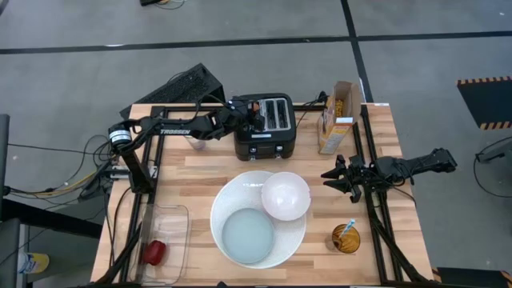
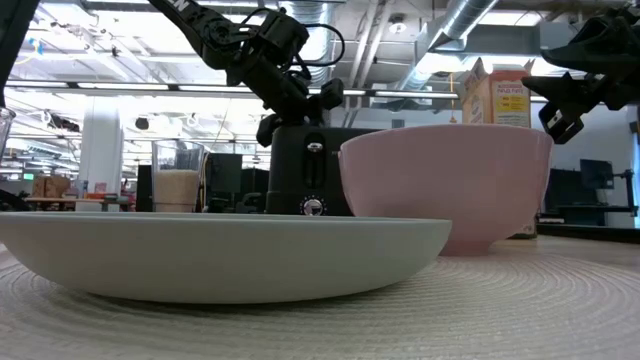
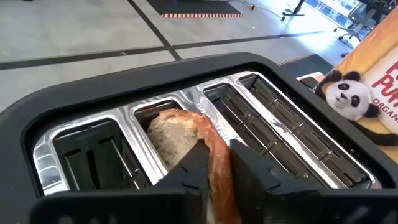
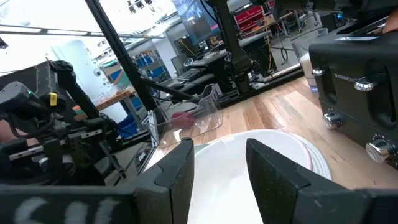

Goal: Arrange a breakfast setting
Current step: Put the toasted bread on the light blue plate

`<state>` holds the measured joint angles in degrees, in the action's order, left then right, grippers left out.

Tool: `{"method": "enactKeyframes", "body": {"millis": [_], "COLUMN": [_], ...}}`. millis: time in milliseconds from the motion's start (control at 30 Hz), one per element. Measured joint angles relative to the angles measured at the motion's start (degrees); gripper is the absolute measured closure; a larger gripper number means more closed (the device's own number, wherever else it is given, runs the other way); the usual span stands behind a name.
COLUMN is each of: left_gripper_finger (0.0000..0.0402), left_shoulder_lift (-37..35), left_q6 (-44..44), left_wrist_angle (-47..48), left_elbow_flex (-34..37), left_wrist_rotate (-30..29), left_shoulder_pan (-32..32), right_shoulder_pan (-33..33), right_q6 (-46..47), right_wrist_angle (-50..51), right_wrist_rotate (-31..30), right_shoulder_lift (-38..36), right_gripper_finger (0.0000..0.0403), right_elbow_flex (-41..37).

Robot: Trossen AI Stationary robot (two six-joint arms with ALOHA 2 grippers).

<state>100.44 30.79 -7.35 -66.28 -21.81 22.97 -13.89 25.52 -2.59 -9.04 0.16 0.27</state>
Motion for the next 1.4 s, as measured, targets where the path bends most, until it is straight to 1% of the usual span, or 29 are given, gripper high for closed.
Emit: {"method": "enactKeyframes", "body": {"millis": [67,133,467,567,833,933,1100,1400], "left_gripper_finger": [0.0384,0.0388,0.0390,0.0390,0.0391,0.0391,0.0391,0.0391], "left_shoulder_lift": [0.00,0.00,0.00,0.00,-0.02,-0.02,-0.02,-0.07], "left_q6": [0.09,0.15,1.06,1.46,-1.18,-1.51,-5.79,-10.71], "left_wrist_angle": [0.02,0.05,0.18,2.13,15.05,17.73,20.58,34.04], "left_elbow_flex": [0.00,0.00,-0.02,-1.28,-10.59,-13.08,-17.55,-26.19], "left_wrist_rotate": [-0.11,-0.70,-1.26,-1.14,-1.45,-1.52,-1.54,-0.80], "left_shoulder_pan": [-0.19,-0.37,-0.47,-0.50,-0.75,-0.85,-1.61,-2.44], "right_shoulder_pan": [0.00,0.00,0.00,0.01,0.02,0.00,0.02,0.01], "right_q6": [0.00,0.00,0.00,-0.01,0.00,0.00,0.00,0.00], "right_wrist_angle": [0.00,0.02,0.01,0.00,0.00,0.00,0.00,0.00], "right_wrist_rotate": [0.00,0.00,0.00,0.00,0.00,0.00,0.00,0.00], "right_shoulder_lift": [0.00,0.00,0.00,0.00,-0.02,-0.01,0.00,0.00], "right_gripper_finger": [0.0235,0.0235,0.0235,0.0235,0.0235,0.0235,0.0235,0.0235], "right_elbow_flex": [-0.02,-0.02,0.00,0.00,-0.02,-0.02,-0.02,-0.01]}}
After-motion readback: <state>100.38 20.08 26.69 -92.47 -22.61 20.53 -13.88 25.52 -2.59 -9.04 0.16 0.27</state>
